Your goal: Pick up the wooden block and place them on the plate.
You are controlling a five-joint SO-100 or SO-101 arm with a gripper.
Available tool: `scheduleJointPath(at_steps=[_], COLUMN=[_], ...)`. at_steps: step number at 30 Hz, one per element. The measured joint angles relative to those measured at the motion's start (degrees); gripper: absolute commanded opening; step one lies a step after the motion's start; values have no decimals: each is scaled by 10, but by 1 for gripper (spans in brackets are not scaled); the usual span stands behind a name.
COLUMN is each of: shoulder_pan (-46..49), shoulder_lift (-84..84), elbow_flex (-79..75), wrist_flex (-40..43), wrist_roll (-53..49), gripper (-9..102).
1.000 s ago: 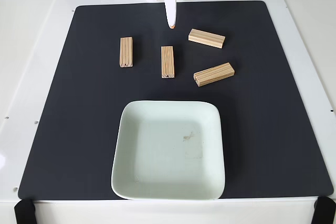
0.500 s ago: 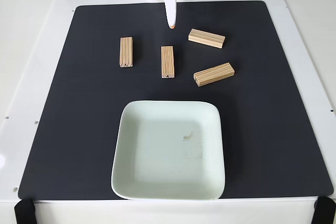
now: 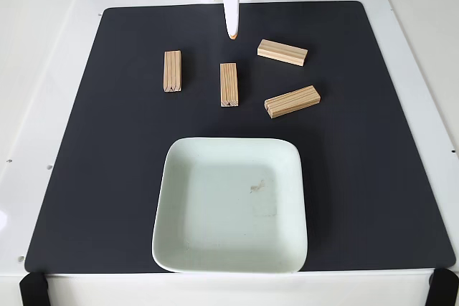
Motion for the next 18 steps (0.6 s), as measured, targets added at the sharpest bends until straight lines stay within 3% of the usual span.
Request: scheduleJointPath(at_steps=[18], shoulder_pan=[-3], shoulder_lift=[-9], elbow_flex=[-12], wrist_flex=[-2], wrist_roll=[0], gripper=[-1])
